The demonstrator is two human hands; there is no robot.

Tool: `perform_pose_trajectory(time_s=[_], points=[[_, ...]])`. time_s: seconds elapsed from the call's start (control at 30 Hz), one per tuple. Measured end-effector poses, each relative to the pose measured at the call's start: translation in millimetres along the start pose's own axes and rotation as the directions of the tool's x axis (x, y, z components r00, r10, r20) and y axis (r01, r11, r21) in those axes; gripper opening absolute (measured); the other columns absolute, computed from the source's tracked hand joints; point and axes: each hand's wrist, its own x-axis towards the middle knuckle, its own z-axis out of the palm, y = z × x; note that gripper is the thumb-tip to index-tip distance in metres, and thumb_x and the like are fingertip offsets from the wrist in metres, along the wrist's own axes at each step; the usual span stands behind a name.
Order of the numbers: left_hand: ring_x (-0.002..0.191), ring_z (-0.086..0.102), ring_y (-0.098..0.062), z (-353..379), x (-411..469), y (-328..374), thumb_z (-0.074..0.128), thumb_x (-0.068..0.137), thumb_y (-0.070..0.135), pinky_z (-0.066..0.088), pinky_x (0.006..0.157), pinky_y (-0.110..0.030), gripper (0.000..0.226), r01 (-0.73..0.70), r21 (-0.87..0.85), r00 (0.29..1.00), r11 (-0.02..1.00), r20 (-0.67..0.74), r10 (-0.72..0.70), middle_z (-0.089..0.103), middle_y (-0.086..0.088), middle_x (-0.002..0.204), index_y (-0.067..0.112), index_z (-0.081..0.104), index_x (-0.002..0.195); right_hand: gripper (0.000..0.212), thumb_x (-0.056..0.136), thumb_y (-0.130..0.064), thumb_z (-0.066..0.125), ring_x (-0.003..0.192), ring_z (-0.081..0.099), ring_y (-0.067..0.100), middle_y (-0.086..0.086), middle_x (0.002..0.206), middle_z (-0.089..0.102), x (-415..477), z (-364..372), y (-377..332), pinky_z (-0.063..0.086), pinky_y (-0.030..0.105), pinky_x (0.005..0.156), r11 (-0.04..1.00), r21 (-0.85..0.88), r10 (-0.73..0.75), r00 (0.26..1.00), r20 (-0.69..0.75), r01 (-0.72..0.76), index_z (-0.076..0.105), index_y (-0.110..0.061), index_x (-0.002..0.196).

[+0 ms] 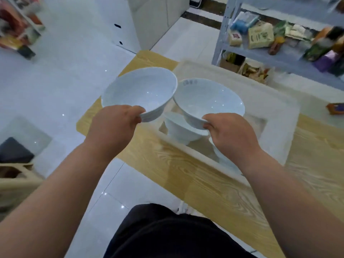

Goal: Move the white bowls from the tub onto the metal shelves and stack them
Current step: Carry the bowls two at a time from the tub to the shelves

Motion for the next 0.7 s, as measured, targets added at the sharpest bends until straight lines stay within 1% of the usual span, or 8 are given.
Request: perform_pose_trajectory(time_s=[0.03,0.13,0.23,0.33,0.43,0.57,0.63,0.7], points=[[0.062,0.05,-0.026,-6,-19,-13,0.058,0.091,0.011,0.035,0.048,-0.03,0.016,0.069,0.008,0.998,0.998,-0.007,-0.069,0.057,0.005,0.068,0.024,0.067,0.095,0.014,0.092,-0.018,0.054,0.066,0.058,0.026,-0.001,0.067,0.063,9,4,-16,0.046,0.038,0.052,0.998,0.001,-0.058,0.998,0.002,0.058,0.066,-0.019,0.083],[0.06,0.051,-0.027,-18,-84,-55,0.06,0.088,0.009,0.044,0.047,-0.035,0.018,0.279,0.056,0.96,0.959,-0.017,-0.278,0.056,0.005,0.065,0.027,0.064,0.091,0.014,0.09,-0.02,0.055,0.065,0.059,0.026,-0.002,0.067,0.064,33,22,-69,0.045,0.037,0.051,0.966,0.037,-0.256,0.967,0.01,0.255,0.067,-0.02,0.085],[0.061,0.054,-0.028,-32,-157,-88,0.062,0.087,0.008,0.046,0.049,-0.037,0.017,0.465,0.063,0.885,0.883,-0.035,-0.464,0.06,0.004,0.066,0.025,0.064,0.088,0.008,0.083,-0.012,0.062,0.064,0.059,0.03,0.001,0.065,0.064,50,50,-134,0.046,0.04,0.052,0.904,0.074,-0.425,0.902,0.072,0.42,0.067,-0.018,0.084],[0.065,0.059,-0.028,-45,-236,-120,0.063,0.087,0.008,0.05,0.052,-0.04,0.015,0.62,0.074,0.785,0.781,-0.055,-0.618,0.065,0.002,0.07,0.023,0.066,0.088,0.017,0.077,-0.005,0.068,0.062,0.057,0.033,0.001,0.065,0.063,56,80,-213,0.045,0.039,0.048,0.812,0.078,-0.583,0.806,0.101,0.578,0.068,-0.019,0.087],[0.065,0.059,-0.029,-60,-319,-148,0.065,0.084,0.006,0.049,0.051,-0.038,0.016,0.767,0.084,0.642,0.636,-0.089,-0.762,0.066,0.001,0.07,0.022,0.067,0.086,0.024,0.071,-0.001,0.073,0.058,0.055,0.031,0.0,0.061,0.061,50,104,-302,0.04,0.033,0.044,0.689,0.081,-0.724,0.68,0.117,0.72,0.069,-0.019,0.086],[0.063,0.061,-0.03,-86,-430,-163,0.069,0.079,0.003,0.047,0.049,-0.033,0.019,0.887,0.089,0.462,0.453,-0.148,-0.875,0.066,-0.001,0.068,0.02,0.068,0.086,0.025,0.069,0.002,0.072,0.053,0.049,0.027,-0.002,0.057,0.055,26,133,-423,0.03,0.028,0.046,0.481,0.097,-0.873,0.464,0.153,0.872,0.067,-0.019,0.081],[0.062,0.061,-0.029,-97,-482,-166,0.073,0.074,0.003,0.037,0.048,-0.026,0.022,0.929,0.1,0.369,0.356,-0.177,-0.912,0.066,0.001,0.066,0.022,0.067,0.083,0.025,0.069,0.003,0.069,0.053,0.046,0.025,-0.004,0.056,0.053,9,148,-480,0.027,0.026,0.048,0.376,0.112,-0.921,0.359,0.15,0.92,0.065,-0.02,0.079],[0.059,0.057,-0.027,-106,-529,-167,0.072,0.073,0.005,0.028,0.048,-0.026,0.029,0.966,0.094,0.255,0.24,-0.196,-0.947,0.057,0.002,0.059,0.029,0.055,0.073,0.026,0.071,0.002,0.069,0.054,0.049,0.024,-0.005,0.058,0.056,-12,160,-535,0.028,0.024,0.049,0.284,0.131,-0.954,0.266,0.14,0.95,0.066,-0.022,0.08]])
